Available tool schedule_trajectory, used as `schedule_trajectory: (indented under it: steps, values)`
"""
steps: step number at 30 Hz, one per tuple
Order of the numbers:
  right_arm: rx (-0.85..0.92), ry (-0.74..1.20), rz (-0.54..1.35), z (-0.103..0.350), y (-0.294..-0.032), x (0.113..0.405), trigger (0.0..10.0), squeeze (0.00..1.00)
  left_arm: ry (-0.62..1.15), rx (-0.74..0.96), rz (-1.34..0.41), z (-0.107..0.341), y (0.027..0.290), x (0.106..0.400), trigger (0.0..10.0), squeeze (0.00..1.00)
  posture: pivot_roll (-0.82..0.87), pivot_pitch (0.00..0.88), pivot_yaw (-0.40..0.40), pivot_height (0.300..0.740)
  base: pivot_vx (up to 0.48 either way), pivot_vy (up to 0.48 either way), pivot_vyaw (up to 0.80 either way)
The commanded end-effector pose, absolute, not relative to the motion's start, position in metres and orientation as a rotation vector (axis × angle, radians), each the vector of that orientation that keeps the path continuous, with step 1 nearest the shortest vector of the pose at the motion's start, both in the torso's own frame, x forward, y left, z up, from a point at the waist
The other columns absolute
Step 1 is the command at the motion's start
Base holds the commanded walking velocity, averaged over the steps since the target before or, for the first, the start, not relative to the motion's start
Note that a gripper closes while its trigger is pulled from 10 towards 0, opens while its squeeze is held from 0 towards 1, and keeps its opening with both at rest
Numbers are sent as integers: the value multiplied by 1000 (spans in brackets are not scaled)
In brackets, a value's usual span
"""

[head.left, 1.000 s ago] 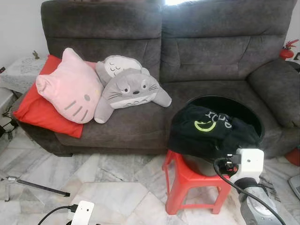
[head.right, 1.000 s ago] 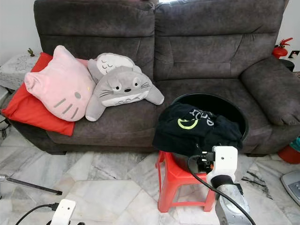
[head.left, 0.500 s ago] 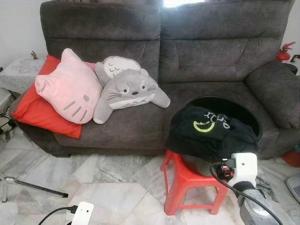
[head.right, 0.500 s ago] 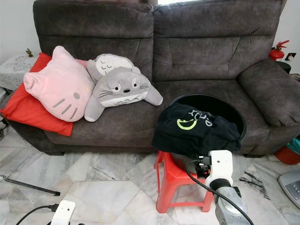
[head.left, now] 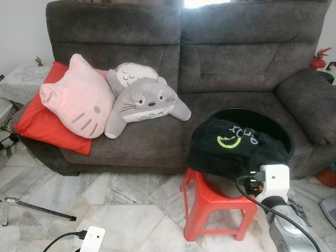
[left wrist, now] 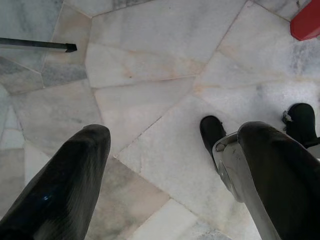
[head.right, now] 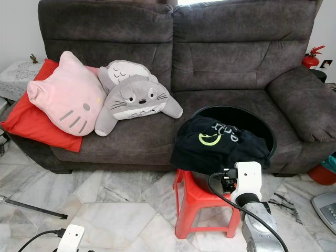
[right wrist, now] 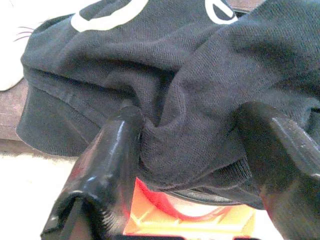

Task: Hang hanger

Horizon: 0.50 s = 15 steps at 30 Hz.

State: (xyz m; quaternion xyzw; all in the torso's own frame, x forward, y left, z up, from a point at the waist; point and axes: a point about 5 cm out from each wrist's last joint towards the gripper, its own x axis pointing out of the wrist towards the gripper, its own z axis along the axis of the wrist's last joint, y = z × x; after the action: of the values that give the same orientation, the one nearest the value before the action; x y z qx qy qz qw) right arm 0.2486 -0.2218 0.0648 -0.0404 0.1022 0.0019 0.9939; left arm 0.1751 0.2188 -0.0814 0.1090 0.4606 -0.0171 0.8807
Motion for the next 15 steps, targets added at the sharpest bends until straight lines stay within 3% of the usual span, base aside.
schedule_trajectory:
  steps: [1,15]
  values:
    - [-91,196,12,67,-222,251,0,0,972,227,-30,-83,220,171,10000,0,-123,0,-15,740,0,0,0]
    - [-148,176,-9,73,-228,255,0,0,972,226,-32,-83,220,171,10000,0,-130,0,-14,740,0,0,0]
